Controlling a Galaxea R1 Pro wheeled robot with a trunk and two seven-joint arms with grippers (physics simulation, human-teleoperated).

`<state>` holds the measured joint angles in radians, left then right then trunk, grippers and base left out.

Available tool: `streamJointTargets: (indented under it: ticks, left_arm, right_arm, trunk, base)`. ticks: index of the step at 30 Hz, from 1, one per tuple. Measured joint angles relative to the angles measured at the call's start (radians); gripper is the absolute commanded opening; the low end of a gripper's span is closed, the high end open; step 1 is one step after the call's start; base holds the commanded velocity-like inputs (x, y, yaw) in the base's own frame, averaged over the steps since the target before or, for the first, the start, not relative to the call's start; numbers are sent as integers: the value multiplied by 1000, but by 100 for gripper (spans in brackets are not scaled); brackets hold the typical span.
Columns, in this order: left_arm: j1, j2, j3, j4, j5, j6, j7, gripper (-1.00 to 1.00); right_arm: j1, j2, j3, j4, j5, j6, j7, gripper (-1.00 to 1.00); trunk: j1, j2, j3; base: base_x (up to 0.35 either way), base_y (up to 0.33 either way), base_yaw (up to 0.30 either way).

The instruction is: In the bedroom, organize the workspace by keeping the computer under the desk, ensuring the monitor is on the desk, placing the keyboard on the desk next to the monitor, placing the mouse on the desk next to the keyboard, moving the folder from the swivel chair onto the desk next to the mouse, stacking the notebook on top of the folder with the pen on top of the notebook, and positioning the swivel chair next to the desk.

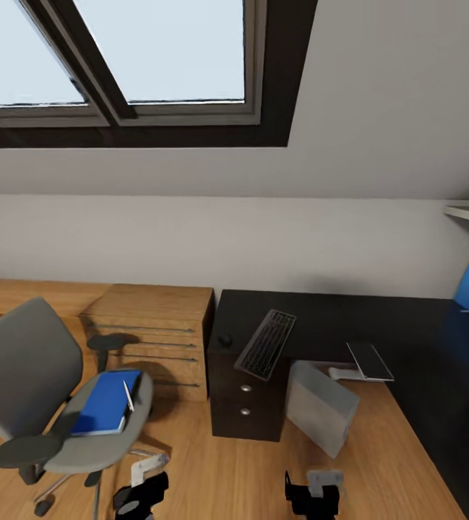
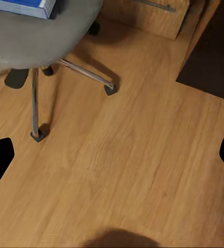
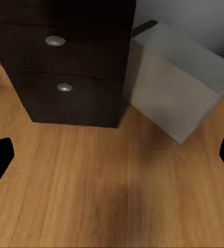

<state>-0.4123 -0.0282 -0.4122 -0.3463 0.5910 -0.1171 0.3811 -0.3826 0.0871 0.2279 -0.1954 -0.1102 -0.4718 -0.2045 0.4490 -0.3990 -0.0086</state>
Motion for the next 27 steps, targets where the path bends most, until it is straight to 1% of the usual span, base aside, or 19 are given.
streamJointTargets:
  ticks: [1, 4, 5, 6, 7, 8, 9, 10, 11, 12, 13, 14, 15, 16, 19, 20, 21, 23, 27]
  left_arm:
    - [0, 3, 1, -34, 1, 11, 0, 100]
    - [0, 17, 3, -164, 2, 97, 1, 100]
    - [0, 26, 2, -240, 7, 163, 2, 100]
    - [0, 31, 4, -286, 8, 200, 3, 100]
    - [0, 40, 12, -372, 6, 269, 3, 100]
    - [0, 48, 27, -464, 6, 333, 4, 100]
    - [0, 52, 37, -514, 7, 364, 4, 100]
    - [0, 58, 61, -596, 7, 418, 4, 100]
    - [0, 61, 74, -638, 8, 445, 4, 100]
    - [0, 64, 100, -696, 8, 492, 4, 100]
    - [0, 65, 112, -721, 9, 515, 3, 100]
    - [0, 67, 131, -752, 9, 553, 3, 100]
    - [0, 68, 139, -764, 10, 569, 3, 100]
    - [0, 68, 149, -778, 11, 590, 3, 100]
    - [0, 75, 162, -787, 10, 619, 3, 100]
    - [0, 110, 165, -793, 9, 629, 3, 100]
    - [0, 117, 165, -795, 11, 629, 3, 100]
    - [0, 122, 165, -802, 12, 631, 3, 100]
    - [0, 123, 165, -840, 14, 633, 3, 100]
  right_arm:
    - [0, 0, -2, -26, -16, 8, 0, 100]
    - [0, 3, -4, -126, -116, 67, 5, 100]
    - [0, 7, -4, -186, -196, 116, 16, 100]
    - [0, 9, -5, -219, -239, 144, 23, 100]
    - [0, 11, -5, -279, -325, 201, 41, 100]
    - [0, 11, -6, -338, -414, 261, 65, 100]
    - [0, 11, -7, -368, -460, 292, 79, 100]
    - [0, 10, -7, -419, -543, 352, 106, 100]
    - [0, 9, -7, -444, -585, 383, 121, 100]
    - [-1, 7, -6, -485, -656, 437, 145, 100]
    - [-1, 5, -5, -504, -692, 463, 156, 100]
    - [-2, -2, -5, -537, -754, 508, 173, 100]
    - [-2, -7, -6, -552, -784, 530, 180, 100]
    - [-2, -17, -11, -579, -839, 565, 191, 100]
    - [-2, -54, -31, -625, -1002, 638, 224, 100]
    - [-2, -117, -41, -637, -1084, 717, 311, 100]
    - [-2, -138, -42, -638, -1093, 731, 334, 100]
    - [-2, -157, -43, -638, -1106, 744, 361, 100]
    - [-2, -169, -43, -638, -1149, 752, 376, 100]
  trunk:
    - [0, 0, 0]
    - [0, 0, 0]
    - [0, 0, 0]
    - [0, 0, 0]
    - [0, 0, 0]
    - [0, 0, 0]
    - [0, 0, 0]
    - [0, 0, 0]
    - [0, 0, 0]
    - [0, 0, 0]
    - [0, 0, 0]
    - [0, 0, 0]
    - [0, 0, 0]
    - [0, 0, 0]
    - [0, 0, 0]
    - [1, 0, 0]
    - [1, 0, 0]
    - [1, 0, 0]
    - [4, -6, -3]
  base:
    - [331, 1, 0]
    - [331, 0, 0]
    - [331, 0, 0]
    - [331, 0, 0]
    - [331, 0, 0]
    - [332, 0, 0]
    - [330, 0, 0]
    - [320, 0, 0]
    - [257, 0, 0]
    - [212, 0, 0]
    - [136, 0, 0]
    - [108, 0, 0]
    - [69, 0, 0]
    - [44, 0, 0]
    - [17, 0, 0]
    - [2, 0, 0]
    - [2, 0, 0]
    - [0, 0, 0]
    - [0, 0, 0]
